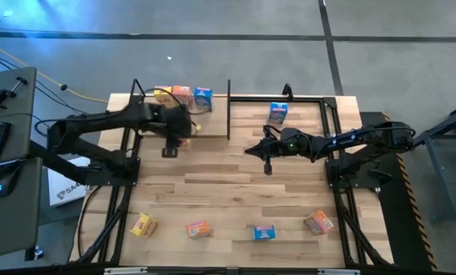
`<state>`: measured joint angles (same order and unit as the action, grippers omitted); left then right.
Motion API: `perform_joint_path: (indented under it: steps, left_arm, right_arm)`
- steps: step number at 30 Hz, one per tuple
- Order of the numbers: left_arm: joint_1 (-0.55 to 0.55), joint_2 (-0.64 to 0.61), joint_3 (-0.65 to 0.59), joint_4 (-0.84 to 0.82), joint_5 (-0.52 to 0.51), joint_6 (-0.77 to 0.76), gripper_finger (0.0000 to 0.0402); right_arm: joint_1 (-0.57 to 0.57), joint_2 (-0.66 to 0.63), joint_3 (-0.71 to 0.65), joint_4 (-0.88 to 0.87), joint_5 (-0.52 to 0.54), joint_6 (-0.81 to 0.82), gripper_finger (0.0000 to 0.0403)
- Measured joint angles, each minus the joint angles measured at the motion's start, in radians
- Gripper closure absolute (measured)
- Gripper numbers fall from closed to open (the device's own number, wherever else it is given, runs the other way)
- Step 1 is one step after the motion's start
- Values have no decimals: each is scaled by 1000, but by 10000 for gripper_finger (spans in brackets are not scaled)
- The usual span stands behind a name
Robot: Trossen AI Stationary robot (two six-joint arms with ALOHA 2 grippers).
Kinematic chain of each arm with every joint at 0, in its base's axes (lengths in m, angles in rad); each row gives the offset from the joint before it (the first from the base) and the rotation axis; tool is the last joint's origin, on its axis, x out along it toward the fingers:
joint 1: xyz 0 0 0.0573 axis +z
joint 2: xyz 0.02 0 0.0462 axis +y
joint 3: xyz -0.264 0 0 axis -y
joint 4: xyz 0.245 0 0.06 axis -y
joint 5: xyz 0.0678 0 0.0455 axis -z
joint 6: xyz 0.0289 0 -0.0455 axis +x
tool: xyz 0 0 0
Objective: Stack cereal on shelf
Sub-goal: Put the top yellow cereal box on the shelf aligned with the other yellow cereal box
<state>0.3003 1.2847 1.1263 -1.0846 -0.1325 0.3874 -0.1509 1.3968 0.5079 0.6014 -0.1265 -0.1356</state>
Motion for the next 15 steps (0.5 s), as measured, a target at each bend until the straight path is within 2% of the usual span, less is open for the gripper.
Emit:
perform_joint_path:
  steps: [7, 15]
  left_arm:
    - [184, -89, 0, -54, -42, 72, 245]
    - [397, -48, -1, 16, -37, 227, 245]
  right_arm:
    - [0, 0, 0, 1, 0, -1, 403]
    - [0, 0, 0, 0, 0, 0, 403]
